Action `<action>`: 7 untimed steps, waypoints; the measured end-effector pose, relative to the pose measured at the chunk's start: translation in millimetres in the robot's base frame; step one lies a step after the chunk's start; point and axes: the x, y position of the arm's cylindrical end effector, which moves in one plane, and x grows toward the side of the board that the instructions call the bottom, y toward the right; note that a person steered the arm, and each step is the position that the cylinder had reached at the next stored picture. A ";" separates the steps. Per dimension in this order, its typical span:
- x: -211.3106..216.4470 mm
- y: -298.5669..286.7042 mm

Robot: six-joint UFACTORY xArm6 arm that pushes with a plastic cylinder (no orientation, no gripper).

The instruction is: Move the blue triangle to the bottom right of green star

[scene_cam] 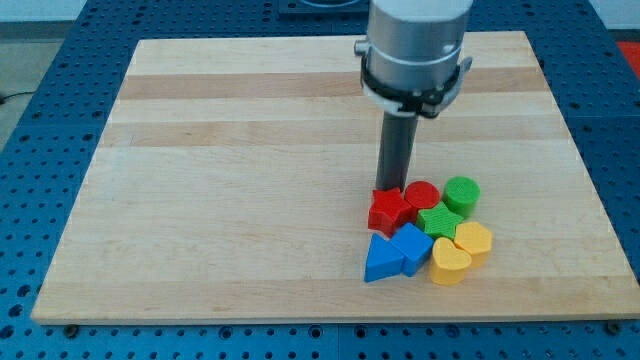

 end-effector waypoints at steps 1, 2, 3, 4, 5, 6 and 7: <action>10.5 4.2; 3.3 0.1; 14.8 -35.6; 51.9 -37.1; 53.5 -64.5; 56.6 -70.3; 79.8 -60.9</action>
